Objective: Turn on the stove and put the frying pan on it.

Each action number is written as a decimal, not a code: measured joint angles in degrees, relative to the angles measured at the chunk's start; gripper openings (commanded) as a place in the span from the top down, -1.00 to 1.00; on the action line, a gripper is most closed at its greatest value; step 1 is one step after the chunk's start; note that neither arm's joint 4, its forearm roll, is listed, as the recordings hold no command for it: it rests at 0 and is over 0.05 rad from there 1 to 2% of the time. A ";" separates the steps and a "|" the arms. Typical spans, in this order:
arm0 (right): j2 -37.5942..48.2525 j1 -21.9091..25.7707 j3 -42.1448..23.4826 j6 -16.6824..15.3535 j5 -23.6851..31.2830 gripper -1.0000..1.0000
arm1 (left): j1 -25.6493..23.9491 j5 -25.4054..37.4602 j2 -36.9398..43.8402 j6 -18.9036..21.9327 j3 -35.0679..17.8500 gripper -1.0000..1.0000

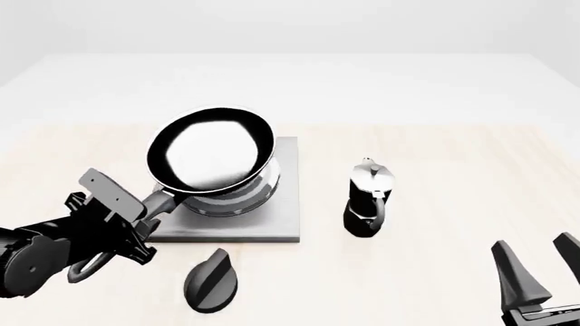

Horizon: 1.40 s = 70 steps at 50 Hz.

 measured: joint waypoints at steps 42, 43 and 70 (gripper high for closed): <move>0.00 0.02 0.07 0.13 0.07 -1.00 | -1.74 -8.52 7.59 0.24 3.41 1.00; 0.00 0.02 0.08 0.14 0.07 -1.00 | -1.75 -8.72 7.67 0.26 3.46 1.00; 0.00 0.12 0.09 0.18 0.07 -1.00 | -2.06 -11.07 8.71 0.16 3.88 -1.00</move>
